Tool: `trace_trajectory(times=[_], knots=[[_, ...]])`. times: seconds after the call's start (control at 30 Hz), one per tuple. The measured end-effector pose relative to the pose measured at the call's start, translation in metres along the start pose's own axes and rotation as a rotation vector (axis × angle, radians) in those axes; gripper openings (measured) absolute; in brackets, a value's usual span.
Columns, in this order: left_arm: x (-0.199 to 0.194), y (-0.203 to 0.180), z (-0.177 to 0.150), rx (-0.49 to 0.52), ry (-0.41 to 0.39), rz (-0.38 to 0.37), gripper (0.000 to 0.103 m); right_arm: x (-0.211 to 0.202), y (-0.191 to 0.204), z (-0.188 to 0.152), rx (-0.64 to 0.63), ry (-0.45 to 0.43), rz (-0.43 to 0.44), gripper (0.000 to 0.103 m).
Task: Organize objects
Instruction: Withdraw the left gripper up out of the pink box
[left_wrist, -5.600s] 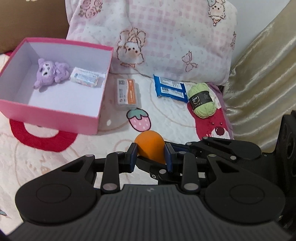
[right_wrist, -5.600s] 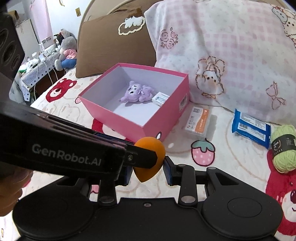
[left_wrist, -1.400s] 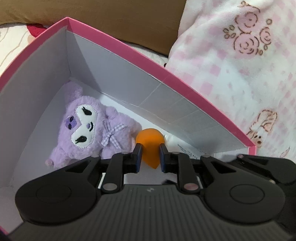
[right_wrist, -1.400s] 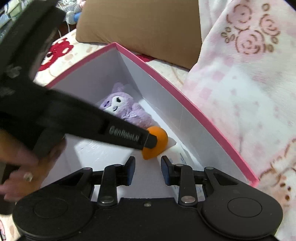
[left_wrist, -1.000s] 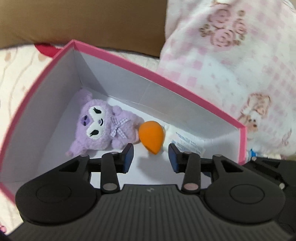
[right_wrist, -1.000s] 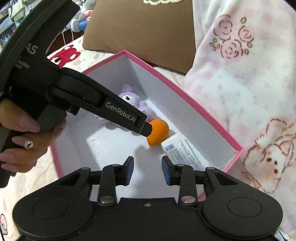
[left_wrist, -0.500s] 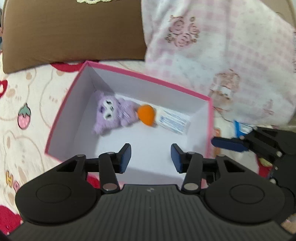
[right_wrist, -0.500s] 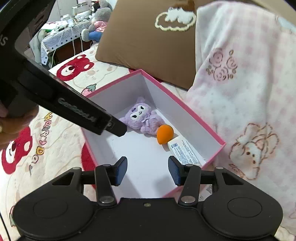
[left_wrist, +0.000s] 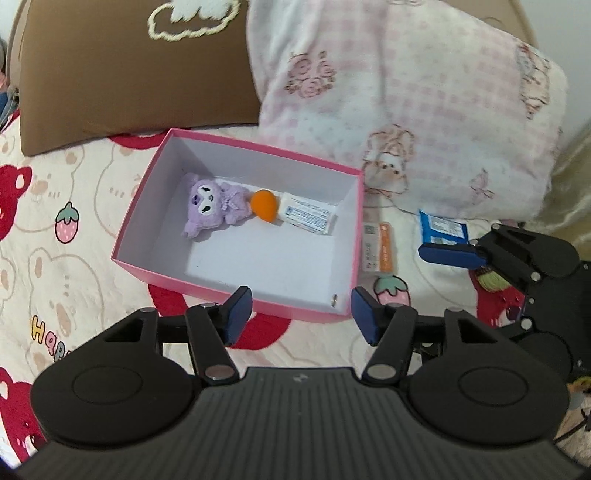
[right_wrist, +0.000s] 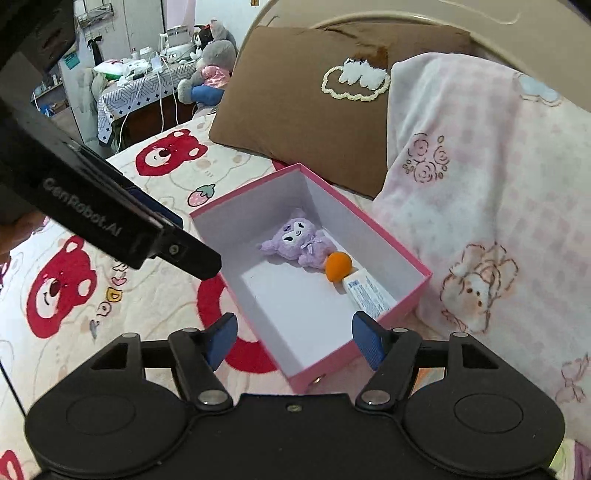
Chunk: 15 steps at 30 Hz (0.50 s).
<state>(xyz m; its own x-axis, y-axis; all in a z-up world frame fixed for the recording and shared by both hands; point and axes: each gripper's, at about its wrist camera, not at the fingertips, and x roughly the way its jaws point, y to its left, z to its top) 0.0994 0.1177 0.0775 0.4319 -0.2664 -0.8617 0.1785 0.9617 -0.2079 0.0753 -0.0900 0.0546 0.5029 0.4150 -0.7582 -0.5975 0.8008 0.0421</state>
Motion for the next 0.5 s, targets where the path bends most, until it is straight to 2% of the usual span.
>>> trace_trajectory(times=[0.13, 0.2, 0.33, 0.5], knots=[[-0.010, -0.017, -0.009, 0.076, -0.004, -0.024, 0.078, -0.014, 0.004, -0.011, -0.031, -0.004, -0.031, 0.090], [-0.010, -0.022, -0.013, 0.089, 0.001, -0.038, 0.080, -0.019, 0.005, -0.018, -0.031, -0.007, -0.081, 0.090], [-0.010, -0.030, -0.022, 0.090, 0.009, -0.066, 0.085, -0.030, 0.003, -0.032, -0.009, 0.000, -0.091, 0.090], [-0.012, -0.041, -0.035, 0.088, 0.002, -0.050, 0.091, -0.050, 0.001, -0.045, 0.013, 0.007, -0.097, 0.090]])
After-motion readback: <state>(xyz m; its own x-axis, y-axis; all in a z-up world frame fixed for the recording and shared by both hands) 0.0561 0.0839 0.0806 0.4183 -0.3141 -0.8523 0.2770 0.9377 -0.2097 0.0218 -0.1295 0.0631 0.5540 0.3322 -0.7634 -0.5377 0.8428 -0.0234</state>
